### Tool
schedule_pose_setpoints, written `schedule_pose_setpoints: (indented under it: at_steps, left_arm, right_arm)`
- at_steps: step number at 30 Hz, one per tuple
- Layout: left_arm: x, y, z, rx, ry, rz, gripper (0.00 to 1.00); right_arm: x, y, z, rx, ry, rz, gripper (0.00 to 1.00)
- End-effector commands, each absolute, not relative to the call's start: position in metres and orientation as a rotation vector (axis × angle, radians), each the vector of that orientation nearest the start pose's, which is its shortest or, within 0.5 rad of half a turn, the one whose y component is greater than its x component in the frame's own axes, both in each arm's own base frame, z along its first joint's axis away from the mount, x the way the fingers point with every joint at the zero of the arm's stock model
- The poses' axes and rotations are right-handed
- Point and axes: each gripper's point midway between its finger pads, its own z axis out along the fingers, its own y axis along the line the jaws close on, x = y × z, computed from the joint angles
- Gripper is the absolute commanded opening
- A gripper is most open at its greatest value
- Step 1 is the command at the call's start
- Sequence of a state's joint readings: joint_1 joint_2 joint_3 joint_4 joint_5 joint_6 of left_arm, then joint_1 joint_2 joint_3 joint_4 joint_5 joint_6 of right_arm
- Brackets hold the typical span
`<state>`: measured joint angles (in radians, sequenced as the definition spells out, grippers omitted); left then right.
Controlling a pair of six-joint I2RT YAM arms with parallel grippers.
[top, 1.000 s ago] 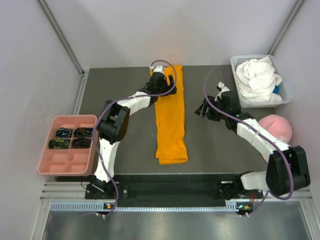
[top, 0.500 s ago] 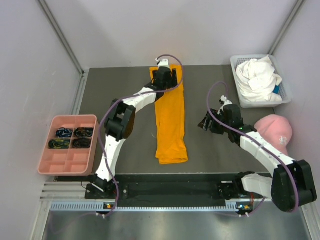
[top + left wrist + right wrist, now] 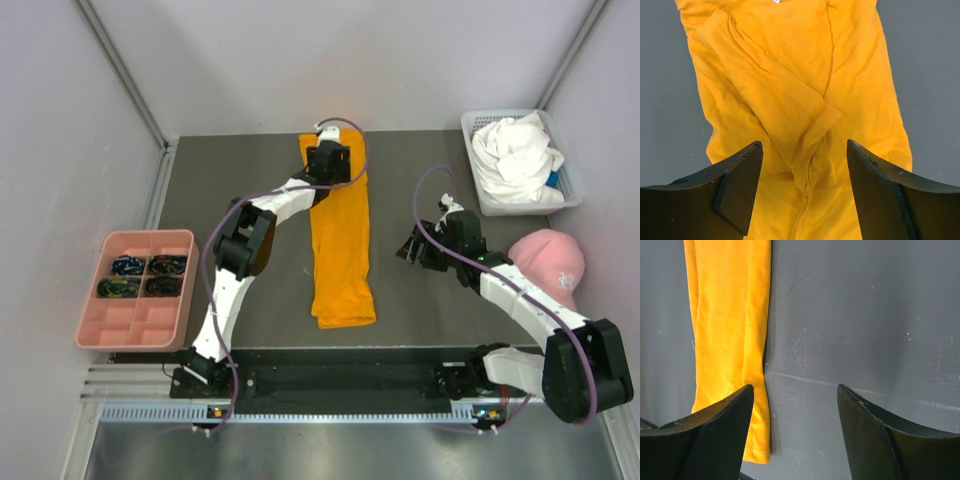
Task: Fold and stack the t-shirts
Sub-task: Rotate the tshirt 90 degrees
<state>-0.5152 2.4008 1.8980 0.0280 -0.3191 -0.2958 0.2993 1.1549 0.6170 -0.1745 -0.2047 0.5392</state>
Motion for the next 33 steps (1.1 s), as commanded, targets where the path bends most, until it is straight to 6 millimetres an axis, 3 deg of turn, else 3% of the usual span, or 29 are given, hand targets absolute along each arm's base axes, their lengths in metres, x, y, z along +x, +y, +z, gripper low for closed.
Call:
schedule_pose_setpoints:
  at_steps: [1,14,33]
  left_arm:
    - [0.603,-0.283,0.083,0.017,1.99,-0.169,0.72]
    - [0.606,-0.278,0.074,0.012,2.001,-0.151,0.59]
    - [0.603,-0.274,0.097,0.004,1.967,-0.154,0.6]
  right_arm:
    - [0.29,0.153,0.107,0.146,2.309,0.679,0.68]
    - [0.289,0.152,0.103,0.153,2.322,0.675,0.68]
    - [0.288,0.155,0.093,0.152,2.339,0.694,0.68]
